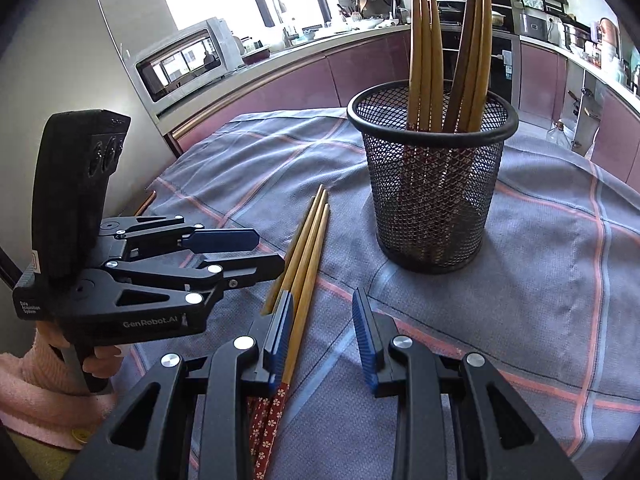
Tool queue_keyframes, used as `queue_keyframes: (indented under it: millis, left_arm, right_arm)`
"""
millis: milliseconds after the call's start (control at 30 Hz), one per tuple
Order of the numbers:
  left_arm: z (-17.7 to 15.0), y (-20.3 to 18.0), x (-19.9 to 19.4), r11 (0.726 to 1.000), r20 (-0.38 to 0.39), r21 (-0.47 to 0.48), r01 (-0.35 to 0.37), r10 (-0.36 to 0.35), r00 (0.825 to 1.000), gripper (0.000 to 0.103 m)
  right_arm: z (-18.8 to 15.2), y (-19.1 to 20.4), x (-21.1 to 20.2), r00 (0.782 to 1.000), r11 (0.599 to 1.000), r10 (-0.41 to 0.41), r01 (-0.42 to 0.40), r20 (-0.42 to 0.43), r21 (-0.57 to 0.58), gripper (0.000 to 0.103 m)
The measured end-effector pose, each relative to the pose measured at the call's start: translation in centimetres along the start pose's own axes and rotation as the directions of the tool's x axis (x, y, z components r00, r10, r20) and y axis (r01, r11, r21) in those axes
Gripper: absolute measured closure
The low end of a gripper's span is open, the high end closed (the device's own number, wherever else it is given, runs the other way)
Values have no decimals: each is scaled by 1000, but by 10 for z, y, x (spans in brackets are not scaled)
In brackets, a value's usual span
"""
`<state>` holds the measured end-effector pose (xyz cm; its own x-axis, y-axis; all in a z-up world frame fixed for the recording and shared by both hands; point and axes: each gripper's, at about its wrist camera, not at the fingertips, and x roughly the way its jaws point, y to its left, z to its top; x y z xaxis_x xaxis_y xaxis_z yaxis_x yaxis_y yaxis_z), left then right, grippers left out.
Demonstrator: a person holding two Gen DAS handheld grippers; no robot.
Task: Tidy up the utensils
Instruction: 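Lower the right gripper toward the remaining chopsticks on the cloth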
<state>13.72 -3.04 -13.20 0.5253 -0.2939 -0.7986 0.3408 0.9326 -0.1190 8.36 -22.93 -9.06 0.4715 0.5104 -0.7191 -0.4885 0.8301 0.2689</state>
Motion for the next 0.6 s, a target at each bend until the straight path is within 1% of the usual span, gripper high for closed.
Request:
queue_keyframes:
  millis: [233, 433, 600]
  left_arm:
    - [-2, 4, 2, 1000, -16, 7, 1, -1, 1000, 64]
    - [-4, 9, 0, 1000, -23, 7, -1, 1, 1000, 68]
    - [-3, 9, -2, 1000, -9, -5, 14, -14, 1000, 68]
  right_arm:
    - [1, -1, 3, 1000, 1000, -4, 4, -6, -2, 75]
    - [2, 1, 8, 1000, 1000, -15, 15, -13, -16, 75]
    - [4, 4, 14, 999, 999, -33, 32, -25, -30, 75]
